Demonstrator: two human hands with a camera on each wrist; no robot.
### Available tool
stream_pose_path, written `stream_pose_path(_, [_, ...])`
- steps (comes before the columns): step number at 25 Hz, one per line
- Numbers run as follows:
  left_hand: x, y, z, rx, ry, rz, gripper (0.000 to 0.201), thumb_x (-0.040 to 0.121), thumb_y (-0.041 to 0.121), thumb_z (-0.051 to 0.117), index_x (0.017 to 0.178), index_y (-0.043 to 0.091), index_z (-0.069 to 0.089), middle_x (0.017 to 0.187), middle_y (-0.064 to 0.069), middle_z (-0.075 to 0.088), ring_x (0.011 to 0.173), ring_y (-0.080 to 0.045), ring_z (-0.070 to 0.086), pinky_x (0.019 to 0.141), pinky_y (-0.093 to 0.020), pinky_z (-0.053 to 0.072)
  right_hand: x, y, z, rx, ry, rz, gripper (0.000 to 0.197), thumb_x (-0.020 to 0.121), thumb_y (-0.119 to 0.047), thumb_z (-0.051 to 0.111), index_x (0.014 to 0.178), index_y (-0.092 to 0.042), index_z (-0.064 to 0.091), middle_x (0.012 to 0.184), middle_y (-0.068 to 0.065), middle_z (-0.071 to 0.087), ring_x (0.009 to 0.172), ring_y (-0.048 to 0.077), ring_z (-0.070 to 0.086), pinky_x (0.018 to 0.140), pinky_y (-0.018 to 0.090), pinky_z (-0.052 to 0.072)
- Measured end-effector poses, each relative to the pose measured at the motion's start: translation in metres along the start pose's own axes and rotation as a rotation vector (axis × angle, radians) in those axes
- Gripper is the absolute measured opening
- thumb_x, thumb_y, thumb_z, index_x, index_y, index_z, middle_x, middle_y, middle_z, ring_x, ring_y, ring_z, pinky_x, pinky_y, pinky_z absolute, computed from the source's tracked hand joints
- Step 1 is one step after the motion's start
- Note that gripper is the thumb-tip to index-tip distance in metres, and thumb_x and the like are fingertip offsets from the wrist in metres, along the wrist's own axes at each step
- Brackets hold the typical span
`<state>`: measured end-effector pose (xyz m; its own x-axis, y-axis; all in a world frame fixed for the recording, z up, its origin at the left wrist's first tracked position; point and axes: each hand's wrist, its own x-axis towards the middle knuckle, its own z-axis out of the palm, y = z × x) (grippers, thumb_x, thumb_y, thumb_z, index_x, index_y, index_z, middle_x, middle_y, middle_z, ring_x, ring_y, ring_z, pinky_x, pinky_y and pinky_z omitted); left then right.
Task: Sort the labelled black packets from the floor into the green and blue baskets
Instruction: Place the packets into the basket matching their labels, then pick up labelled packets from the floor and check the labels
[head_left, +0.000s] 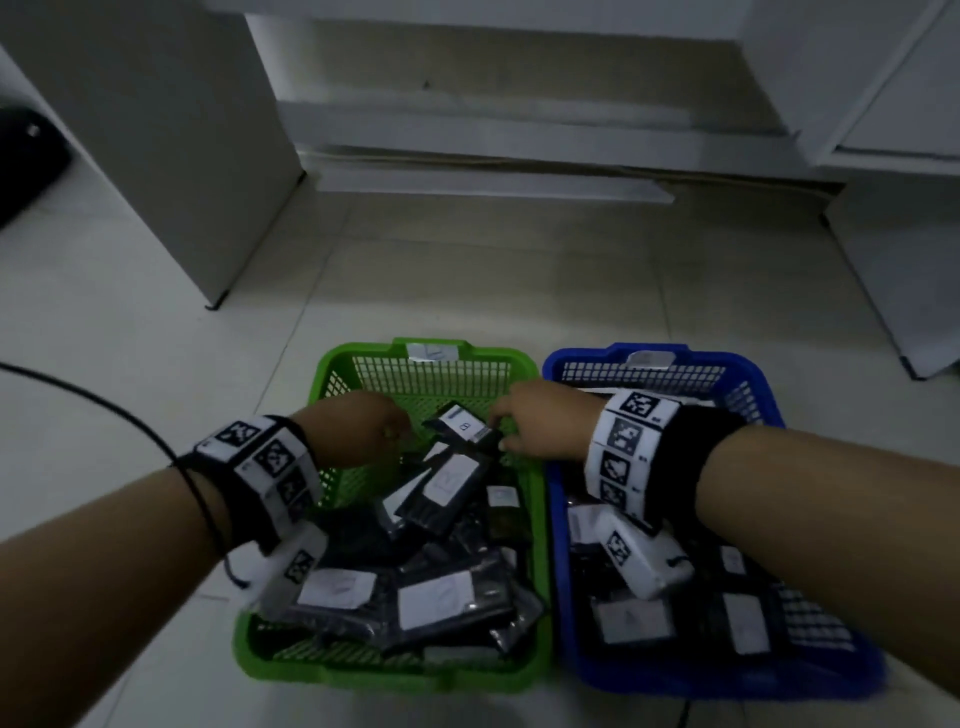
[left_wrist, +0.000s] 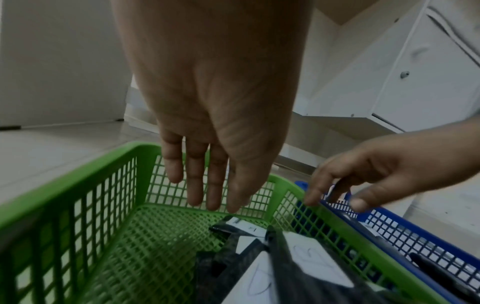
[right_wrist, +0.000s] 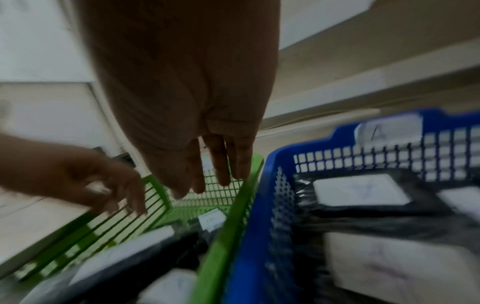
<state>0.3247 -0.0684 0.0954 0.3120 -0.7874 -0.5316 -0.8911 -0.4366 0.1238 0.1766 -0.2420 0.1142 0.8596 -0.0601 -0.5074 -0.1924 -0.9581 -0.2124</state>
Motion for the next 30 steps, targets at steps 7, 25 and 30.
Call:
stream_pose_path(7, [0.031,-0.017,0.023,-0.106,-0.112,0.047,0.038,0.093,0.031,0.053,0.128,0.019,0.056,0.127,-0.004,0.058,0.114,-0.023,0.056,0.098,-0.034,0.046,0.086,-0.014,0.008,-0.009,-0.207,0.23,0.036,0.096,-0.022,0.051,0.116,0.005,0.062,0.099,0.018,0.065,0.087,0.028,0.063,0.066,0.03,0.048])
stream_pose_path(25, [0.018,-0.029,0.03,-0.48,0.064,-0.235,0.019,0.088,0.023,0.059,0.1,0.008,0.063,0.101,-0.012,0.066,0.088,-0.022,0.06,0.08,-0.028,0.047,0.104,-0.033,0.008,0.275,0.075,0.249,0.034,0.093,-0.01,0.047,0.125,-0.008,0.059,0.132,0.011,0.058,0.111,0.027,0.058,0.087,0.03,0.047])
stream_pose_path(30, [0.01,-0.051,0.024,-1.004,0.161,-0.367,0.003,0.082,0.008,0.065,0.084,0.006,0.063,0.088,-0.014,0.07,0.081,-0.028,0.071,0.08,-0.039,0.059,0.123,-0.045,0.018,0.591,0.115,0.285,0.041,0.091,0.0,0.049,0.128,-0.016,0.059,0.138,0.009,0.054,0.116,0.028,0.058,0.098,0.031,0.048])
